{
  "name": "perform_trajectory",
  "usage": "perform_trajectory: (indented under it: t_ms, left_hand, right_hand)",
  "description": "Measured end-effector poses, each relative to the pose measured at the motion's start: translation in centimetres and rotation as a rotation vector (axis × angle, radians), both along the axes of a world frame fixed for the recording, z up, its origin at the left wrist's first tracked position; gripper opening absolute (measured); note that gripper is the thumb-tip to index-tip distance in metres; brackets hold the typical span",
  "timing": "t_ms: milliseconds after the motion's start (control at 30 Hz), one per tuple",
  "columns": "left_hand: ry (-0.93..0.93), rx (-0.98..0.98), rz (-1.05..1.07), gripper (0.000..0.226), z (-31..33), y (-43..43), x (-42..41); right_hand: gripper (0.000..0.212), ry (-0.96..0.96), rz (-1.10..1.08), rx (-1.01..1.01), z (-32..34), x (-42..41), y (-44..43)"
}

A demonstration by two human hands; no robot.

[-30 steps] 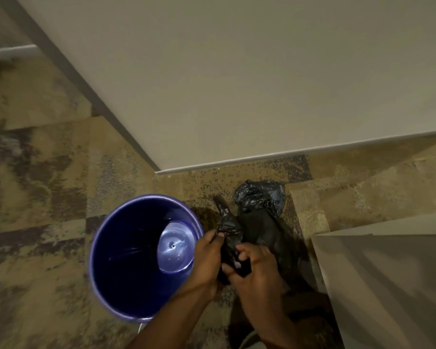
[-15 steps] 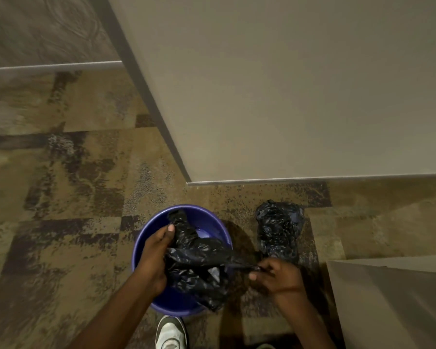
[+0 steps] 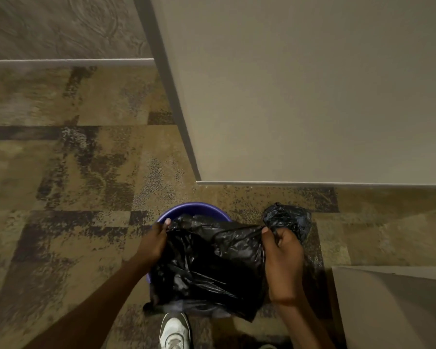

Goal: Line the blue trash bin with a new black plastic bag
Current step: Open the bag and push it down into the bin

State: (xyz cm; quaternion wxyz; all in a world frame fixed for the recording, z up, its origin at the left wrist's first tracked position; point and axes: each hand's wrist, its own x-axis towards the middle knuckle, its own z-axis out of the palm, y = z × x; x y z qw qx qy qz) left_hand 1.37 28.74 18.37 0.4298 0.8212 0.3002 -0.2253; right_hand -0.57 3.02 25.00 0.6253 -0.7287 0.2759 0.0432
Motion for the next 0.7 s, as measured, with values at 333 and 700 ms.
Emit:
perform_trajectory:
  t_ms: [333,700]
  left_hand:
    - [-0.053,-0.131,0.21,0.082,1.0,-7.3,-4.8]
    - [0.151,-0.563,0.907,0.036,-3.5,-6.3,-2.8]
  right_hand:
    - [0.032,0.075,-0.142,0.329,1.1,0.6,3.5]
    - [0.034,0.16,-0.063,0.535,1.8,-0.7,1.7]
